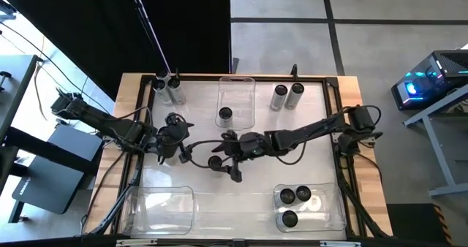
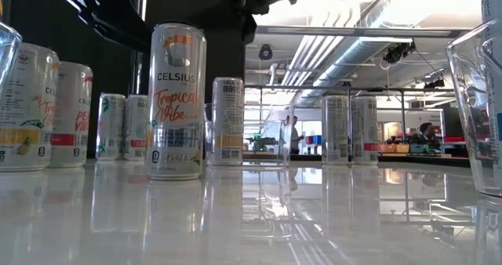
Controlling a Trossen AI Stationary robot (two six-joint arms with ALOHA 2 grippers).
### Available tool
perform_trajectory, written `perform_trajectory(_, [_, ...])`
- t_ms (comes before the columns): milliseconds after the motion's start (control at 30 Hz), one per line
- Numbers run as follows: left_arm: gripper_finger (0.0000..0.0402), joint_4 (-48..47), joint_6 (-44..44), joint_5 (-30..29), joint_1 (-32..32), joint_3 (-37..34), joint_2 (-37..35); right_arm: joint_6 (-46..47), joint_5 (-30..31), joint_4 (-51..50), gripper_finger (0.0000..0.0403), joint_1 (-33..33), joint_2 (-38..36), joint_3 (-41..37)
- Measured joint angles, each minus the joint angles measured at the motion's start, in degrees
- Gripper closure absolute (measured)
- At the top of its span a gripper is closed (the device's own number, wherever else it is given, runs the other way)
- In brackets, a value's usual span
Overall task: Sort soda cans
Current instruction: Put the bottom right white yellow soda can into the top middle transparent bin
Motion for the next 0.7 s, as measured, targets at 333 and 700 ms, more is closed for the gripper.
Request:
perform_trajectory(333, [0.0067, 0.4, -0.5, -0.5, 0.0, 0.0, 0.0, -4.9, 6.9, 2.0, 0.008, 1.7, 4.7, 0.0])
perform_trajectory(700, [0.0067, 0.5, -1.0, -0.5, 0.0, 0.0, 0.0, -4.7, 7.4, 2.3, 0.0082, 2.8, 5.4, 0.0])
